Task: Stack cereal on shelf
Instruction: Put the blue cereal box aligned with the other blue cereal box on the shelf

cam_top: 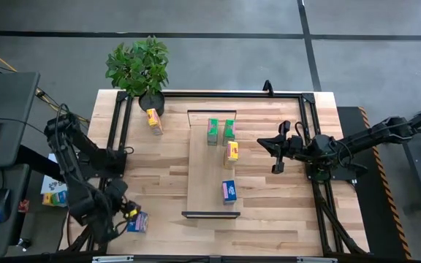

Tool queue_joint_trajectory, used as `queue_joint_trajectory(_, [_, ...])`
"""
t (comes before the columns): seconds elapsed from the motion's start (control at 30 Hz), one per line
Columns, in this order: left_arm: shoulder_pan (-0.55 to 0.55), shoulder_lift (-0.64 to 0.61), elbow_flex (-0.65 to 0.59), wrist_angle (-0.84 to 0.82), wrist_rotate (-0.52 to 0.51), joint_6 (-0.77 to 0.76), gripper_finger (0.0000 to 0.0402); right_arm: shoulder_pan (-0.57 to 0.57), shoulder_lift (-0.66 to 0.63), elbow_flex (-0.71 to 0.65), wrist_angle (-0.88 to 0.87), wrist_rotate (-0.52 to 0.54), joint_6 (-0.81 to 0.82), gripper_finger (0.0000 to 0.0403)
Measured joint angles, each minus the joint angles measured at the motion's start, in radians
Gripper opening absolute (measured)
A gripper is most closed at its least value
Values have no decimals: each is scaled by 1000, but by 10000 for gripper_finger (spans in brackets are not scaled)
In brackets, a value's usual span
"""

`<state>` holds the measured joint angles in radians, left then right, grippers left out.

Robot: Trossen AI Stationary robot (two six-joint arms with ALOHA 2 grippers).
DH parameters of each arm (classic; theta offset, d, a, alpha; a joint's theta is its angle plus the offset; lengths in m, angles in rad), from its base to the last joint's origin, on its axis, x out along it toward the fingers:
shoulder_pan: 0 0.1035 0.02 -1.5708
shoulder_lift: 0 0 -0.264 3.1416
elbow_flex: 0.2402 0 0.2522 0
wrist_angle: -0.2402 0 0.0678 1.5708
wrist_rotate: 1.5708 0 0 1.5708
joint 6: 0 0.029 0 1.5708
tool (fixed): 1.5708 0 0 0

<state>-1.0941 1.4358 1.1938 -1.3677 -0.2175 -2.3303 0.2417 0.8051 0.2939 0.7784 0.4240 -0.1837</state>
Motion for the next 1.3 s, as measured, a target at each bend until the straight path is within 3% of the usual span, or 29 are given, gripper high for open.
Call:
queue_joint_trajectory(0.33, [-4,25,0,188,-75,-18,290,0,0,0,-12,0,29,0])
queue_joint_trajectory(0.87, [21,71,0,226,32,-26,289,0,0,0,-34,0,29,0])
queue_joint_trajectory(1.3, [20,115,0,257,33,-18,288,0,0,0,-34,0,49,0])
